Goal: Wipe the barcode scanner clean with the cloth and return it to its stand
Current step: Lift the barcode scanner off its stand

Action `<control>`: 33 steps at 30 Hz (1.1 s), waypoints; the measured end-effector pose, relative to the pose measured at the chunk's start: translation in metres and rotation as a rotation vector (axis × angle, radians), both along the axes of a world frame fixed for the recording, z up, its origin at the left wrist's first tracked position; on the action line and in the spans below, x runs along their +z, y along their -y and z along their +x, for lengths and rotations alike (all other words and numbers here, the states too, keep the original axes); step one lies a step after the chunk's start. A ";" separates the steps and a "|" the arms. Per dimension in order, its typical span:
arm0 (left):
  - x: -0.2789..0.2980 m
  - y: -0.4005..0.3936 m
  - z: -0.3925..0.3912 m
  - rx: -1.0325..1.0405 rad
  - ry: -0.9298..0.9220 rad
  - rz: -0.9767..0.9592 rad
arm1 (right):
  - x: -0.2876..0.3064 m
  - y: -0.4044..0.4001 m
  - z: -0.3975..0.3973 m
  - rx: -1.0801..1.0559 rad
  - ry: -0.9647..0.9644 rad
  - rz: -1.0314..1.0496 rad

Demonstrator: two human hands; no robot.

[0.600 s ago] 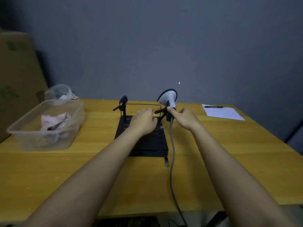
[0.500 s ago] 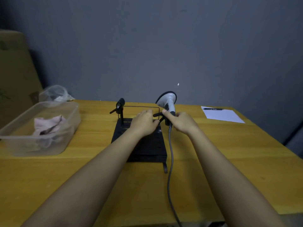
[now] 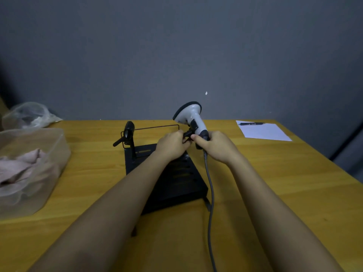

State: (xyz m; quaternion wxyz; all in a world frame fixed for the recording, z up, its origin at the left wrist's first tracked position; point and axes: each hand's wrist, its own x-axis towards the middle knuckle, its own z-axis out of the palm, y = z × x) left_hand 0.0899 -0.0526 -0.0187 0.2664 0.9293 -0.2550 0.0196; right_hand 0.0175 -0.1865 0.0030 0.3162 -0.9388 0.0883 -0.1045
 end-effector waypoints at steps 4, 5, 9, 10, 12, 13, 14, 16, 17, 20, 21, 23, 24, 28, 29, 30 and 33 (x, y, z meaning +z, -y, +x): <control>0.000 0.005 0.007 -0.019 -0.028 -0.033 | -0.001 0.007 0.005 0.027 -0.007 -0.007; 0.000 0.006 0.009 -0.031 -0.038 -0.042 | 0.000 0.008 0.005 0.034 -0.011 -0.012; -0.005 0.007 0.011 -0.060 -0.073 -0.114 | 0.002 0.009 0.003 0.038 -0.007 -0.021; -0.008 0.007 0.012 -0.064 -0.074 -0.138 | 0.002 0.008 0.003 0.033 -0.007 -0.019; -0.013 0.006 0.013 -0.070 -0.057 -0.161 | 0.005 0.007 0.003 0.009 -0.018 -0.045; -0.015 0.006 0.014 -0.075 -0.043 -0.161 | 0.006 0.006 0.003 -0.006 -0.025 -0.076; -0.015 0.006 0.014 -0.080 -0.028 -0.158 | 0.007 0.005 0.003 -0.018 -0.032 -0.109; -0.016 0.006 0.014 -0.086 -0.010 -0.156 | 0.009 0.003 0.003 -0.032 -0.041 -0.153; -0.017 0.006 0.015 -0.086 -0.006 -0.153 | 0.009 0.002 0.003 -0.041 -0.043 -0.165; -0.020 0.007 0.015 -0.088 0.003 -0.152 | 0.007 -0.001 0.004 -0.064 -0.041 -0.180; -0.021 0.007 0.016 -0.088 0.004 -0.152 | 0.006 -0.001 0.004 -0.069 -0.035 -0.179; -0.022 0.007 0.017 -0.089 0.010 -0.150 | 0.005 -0.001 0.004 -0.066 -0.023 -0.156; -0.022 0.007 0.016 -0.090 0.019 -0.147 | 0.005 -0.001 0.004 -0.059 -0.019 -0.139; -0.023 0.007 0.016 -0.104 0.024 -0.151 | 0.003 -0.003 0.004 -0.051 0.000 -0.105; -0.024 0.007 0.016 -0.105 0.026 -0.153 | 0.002 -0.003 0.004 -0.054 0.008 -0.100; -0.025 0.008 0.017 -0.107 0.032 -0.153 | 0.001 -0.003 0.004 -0.056 0.016 -0.098; -0.027 0.008 0.016 -0.108 0.048 -0.155 | -0.004 -0.003 0.005 -0.063 0.042 -0.110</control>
